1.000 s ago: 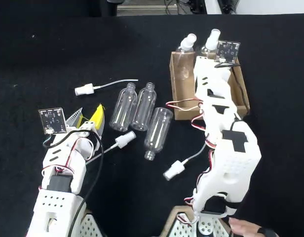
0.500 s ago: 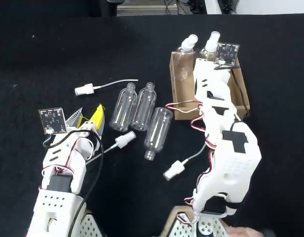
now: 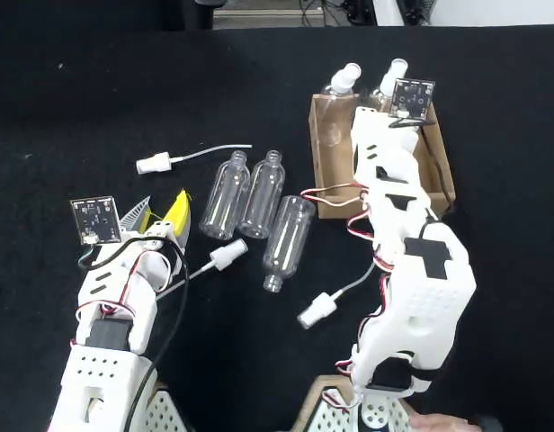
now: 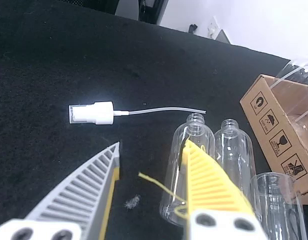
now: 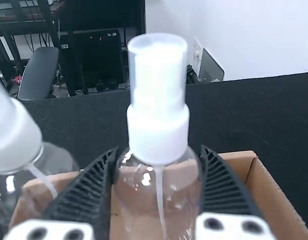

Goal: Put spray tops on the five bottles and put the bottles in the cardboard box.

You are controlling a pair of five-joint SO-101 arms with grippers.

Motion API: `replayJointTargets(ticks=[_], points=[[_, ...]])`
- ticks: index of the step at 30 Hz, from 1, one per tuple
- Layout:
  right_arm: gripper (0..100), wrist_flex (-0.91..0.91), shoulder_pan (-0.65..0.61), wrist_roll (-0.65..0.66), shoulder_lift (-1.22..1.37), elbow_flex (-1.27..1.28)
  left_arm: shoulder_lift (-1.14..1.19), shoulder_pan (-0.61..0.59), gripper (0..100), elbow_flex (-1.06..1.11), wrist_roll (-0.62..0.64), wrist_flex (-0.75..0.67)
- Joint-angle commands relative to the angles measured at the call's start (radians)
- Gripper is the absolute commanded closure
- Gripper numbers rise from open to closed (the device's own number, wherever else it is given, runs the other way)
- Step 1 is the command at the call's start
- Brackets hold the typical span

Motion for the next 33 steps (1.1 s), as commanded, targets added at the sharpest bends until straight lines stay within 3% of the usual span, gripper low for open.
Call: replayJointTargets(ticks=[1,10,17,33], points=[[84.2,-0.012,0.008,0.009,-0.015,-0.001,-0.002,0.004,80,0.022,-0.002,-0.020],[83.5,-0.012,0.009,0.011,-0.015,-0.001,-0.002,0.004,80,0.022,-0.002,-0.020],[75.0,-0.020,-0.002,0.009,-0.021,0.024,-0.002,0.004,80,0.022,-0.002,-0.021],[74.6,-0.012,0.003,0.011,-0.022,0.025,-0.003,0.004,80,0.022,-0.002,-0.021]])
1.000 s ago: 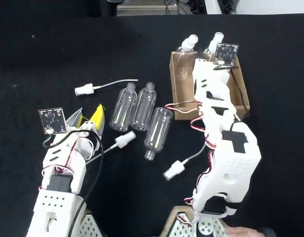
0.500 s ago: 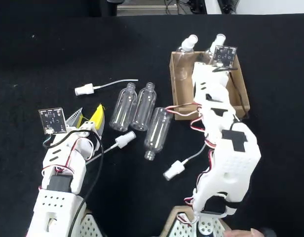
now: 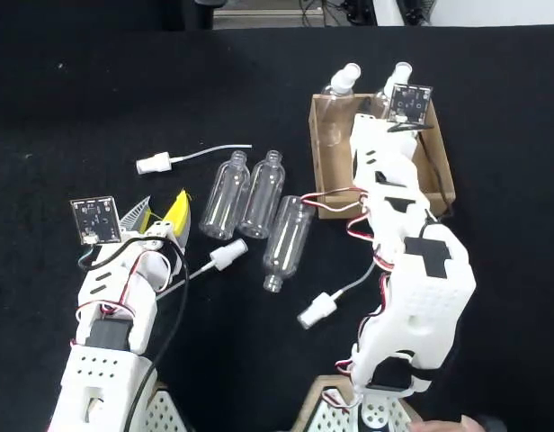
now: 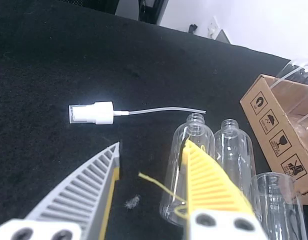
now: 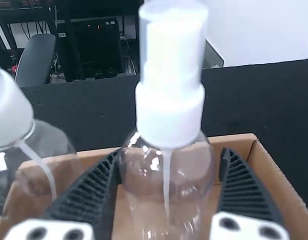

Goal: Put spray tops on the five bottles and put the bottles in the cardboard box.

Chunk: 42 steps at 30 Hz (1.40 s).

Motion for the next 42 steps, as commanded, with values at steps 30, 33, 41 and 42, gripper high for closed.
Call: replayJointTargets(ticks=[30,33,41,42], points=[[66.5,0.058,0.041,0.006,-0.318,0.288,-0.005,0.004,80,0.022,-0.002,-0.021],[66.5,0.196,0.060,0.005,-0.378,0.283,-0.005,0.004,80,0.022,-0.002,-0.021],[66.5,0.586,0.115,0.011,-0.657,0.243,-0.005,0.004,80,0.022,-0.002,-0.021],[66.6,0.621,0.120,0.011,-0.696,0.243,-0.003,0.004,80,0.022,-0.002,-0.021]])
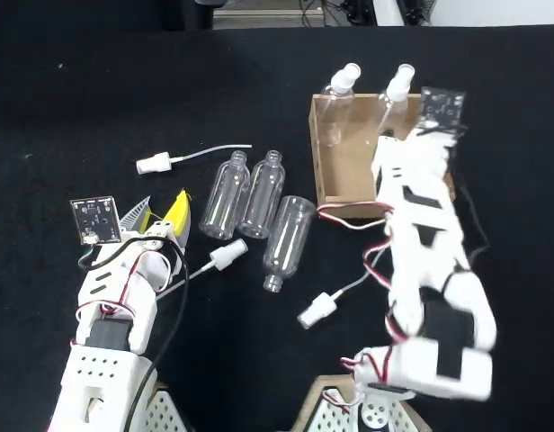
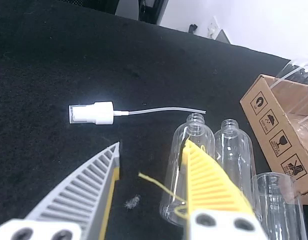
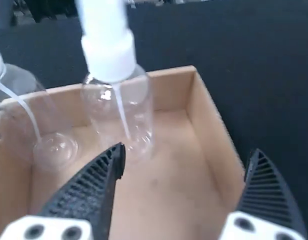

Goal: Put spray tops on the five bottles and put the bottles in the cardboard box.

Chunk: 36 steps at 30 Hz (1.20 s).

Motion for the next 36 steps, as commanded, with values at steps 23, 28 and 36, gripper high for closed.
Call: replayJointTargets(ticks=[23,28,36], points=[[98.8,-0.066,0.110,-0.451,0.148,-0.263,-0.005,0.004,80,0.022,-0.002,-0.018],[98.8,-0.072,0.094,-0.494,0.202,-0.271,-0.008,0.005,80,0.022,-0.002,-0.020],[98.7,-0.106,0.043,-0.500,0.275,-0.289,-0.008,0.005,80,0.022,-0.002,-0.018]])
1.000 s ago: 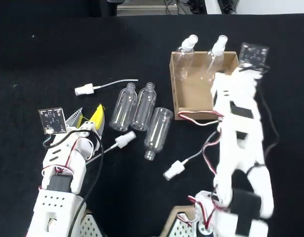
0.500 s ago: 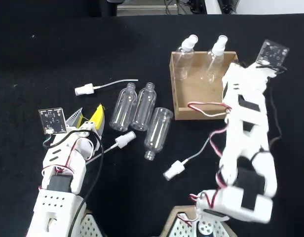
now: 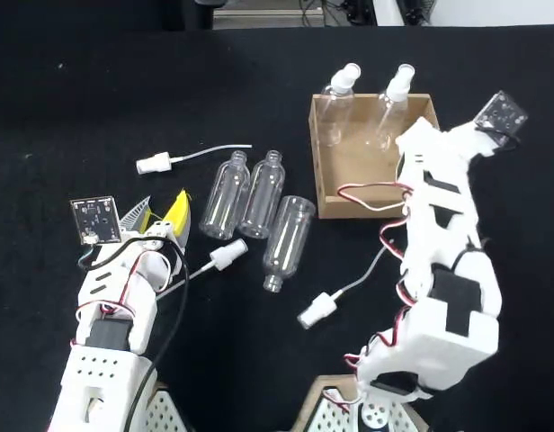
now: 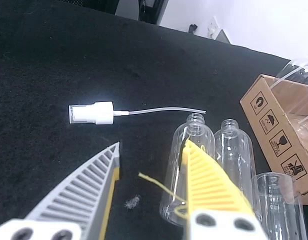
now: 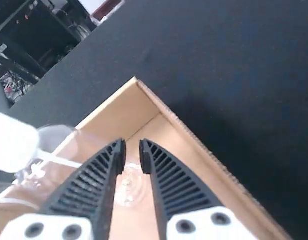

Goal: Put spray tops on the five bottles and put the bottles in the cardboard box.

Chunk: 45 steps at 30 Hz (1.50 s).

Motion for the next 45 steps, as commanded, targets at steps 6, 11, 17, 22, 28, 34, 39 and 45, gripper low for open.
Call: replayJointTargets(ticks=[6,11,17,22,28,34,39,45], points=[[98.7,-0.163,-0.038,-0.005,0.091,-0.085,-0.008,0.005,80,0.022,-0.002,-0.018],[98.7,-0.172,-0.057,-0.003,0.099,-0.085,-0.008,0.005,80,0.022,-0.002,-0.018],[98.7,-0.173,-0.098,-0.003,0.102,-0.084,-0.008,0.004,80,0.022,-0.002,-0.018],[98.7,-0.172,-0.083,-0.003,0.097,-0.079,-0.008,0.004,80,0.022,-0.002,-0.018],[98.7,-0.167,-0.078,-0.003,0.096,-0.076,-0.008,0.004,80,0.022,-0.002,-0.018],[98.7,-0.173,-0.066,-0.008,0.027,-0.010,-0.008,0.004,80,0.022,-0.002,-0.020],[98.7,-0.173,-0.095,-0.003,0.022,0.018,-0.008,0.004,80,0.022,-0.002,-0.020],[98.7,-0.175,-0.120,-0.003,0.062,-0.008,-0.008,0.004,80,0.022,-0.002,-0.018]])
